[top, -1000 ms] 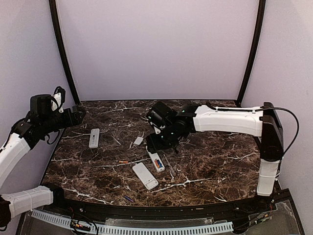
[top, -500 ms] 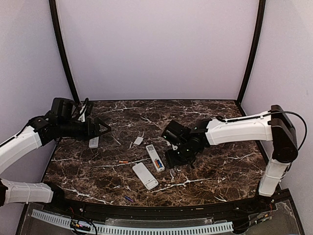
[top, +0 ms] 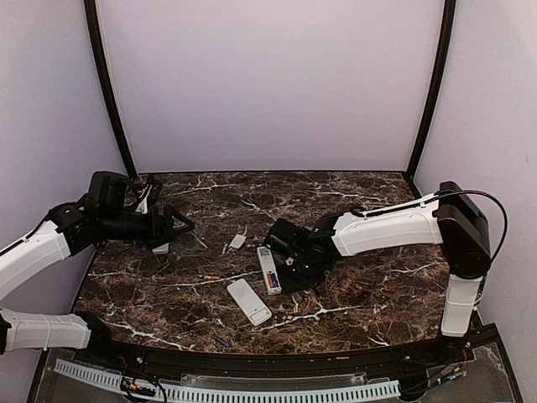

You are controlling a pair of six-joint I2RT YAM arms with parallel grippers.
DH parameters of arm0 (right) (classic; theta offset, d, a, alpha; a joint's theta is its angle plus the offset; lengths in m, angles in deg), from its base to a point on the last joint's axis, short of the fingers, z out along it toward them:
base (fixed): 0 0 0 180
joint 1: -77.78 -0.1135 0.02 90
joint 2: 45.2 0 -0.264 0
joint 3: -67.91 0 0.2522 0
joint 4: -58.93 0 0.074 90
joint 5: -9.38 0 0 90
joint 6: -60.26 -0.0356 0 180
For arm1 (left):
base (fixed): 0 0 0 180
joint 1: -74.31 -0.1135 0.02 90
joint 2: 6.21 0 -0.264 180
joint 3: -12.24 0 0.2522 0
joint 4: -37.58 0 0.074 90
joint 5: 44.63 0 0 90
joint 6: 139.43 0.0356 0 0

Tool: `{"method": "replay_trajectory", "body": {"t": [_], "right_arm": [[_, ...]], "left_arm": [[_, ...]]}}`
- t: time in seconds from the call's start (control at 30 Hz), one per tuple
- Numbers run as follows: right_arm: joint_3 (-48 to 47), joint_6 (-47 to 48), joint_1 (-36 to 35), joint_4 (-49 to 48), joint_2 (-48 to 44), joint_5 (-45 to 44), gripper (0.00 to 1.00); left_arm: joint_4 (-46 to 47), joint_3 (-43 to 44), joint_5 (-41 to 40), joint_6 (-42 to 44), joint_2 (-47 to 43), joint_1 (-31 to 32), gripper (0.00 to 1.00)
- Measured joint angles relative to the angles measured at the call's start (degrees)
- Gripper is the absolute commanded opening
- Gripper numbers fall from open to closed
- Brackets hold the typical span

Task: Unload the batteries from the remote control
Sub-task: Pick up the screwdriver from the center of the board, then pass from the right arm to the left

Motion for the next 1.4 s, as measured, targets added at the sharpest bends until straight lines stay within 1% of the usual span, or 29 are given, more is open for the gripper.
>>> {"method": "replay_trajectory", "body": {"t": [0.13, 0.33, 0.5, 0.53, 0.6, 0.77, 0.97, 1.07, 1.2, 1.27, 1.4], "right_arm": [[0.2, -0.9, 0.0, 0.1, 0.0, -0.4, 0.39], [0.2, -1.4, 0.0, 0.2, 0.2, -0.8, 0.35], [-0.2, -1.5, -0.4, 1.0, 2.3, -2.0, 0.32], [-0.2, -1.6, -0.6, 1.3, 2.6, -2.5, 0.29], [-0.3, -1.8, -0.8, 1.5, 2.6, -2.8, 0.2], [-0.2, -2.8, -0.9, 1.7, 2.6, -3.4, 0.01], [0.2, -3.5, -0.9, 1.6, 1.9, -3.8, 0.0], [1.6, -3.5, -0.8, 1.7, -1.1, -4.3, 0.0], [4.5, -0.8, -0.5, 0.1, -12.2, -4.4, 0.0], [5.6, 1.4, -0.5, -2.0, -17.4, -4.0, 0.0], [7.2, 7.8, -1.2, -7.4, -26.3, -2.4, 0.0]], "left_arm": [[0.0, 0.0, 0.1, -0.2, -0.3, 0.2, 0.82], [0.0, -0.2, 0.1, -0.9, -1.0, 0.6, 0.82], [-0.3, -1.0, 0.0, -1.7, -3.3, 1.1, 0.82], [-0.4, -1.2, 0.0, -1.9, -3.8, 1.1, 0.82], [-0.5, -1.8, 0.0, -2.4, -5.0, 1.1, 0.82], [-1.7, -2.1, 0.0, -2.8, -6.0, 1.2, 0.82], [-2.8, -2.1, 0.2, -2.9, -6.0, 1.5, 0.8], [-3.4, -1.3, 0.5, -3.4, -6.0, 2.2, 0.8], [-2.8, 0.4, 1.1, -5.2, -5.7, 4.5, 0.8], [-2.5, 1.5, 0.7, -6.1, -4.9, 7.0, 0.8], [-1.5, 5.3, -1.2, -7.6, -0.9, 14.1, 0.8]]}}
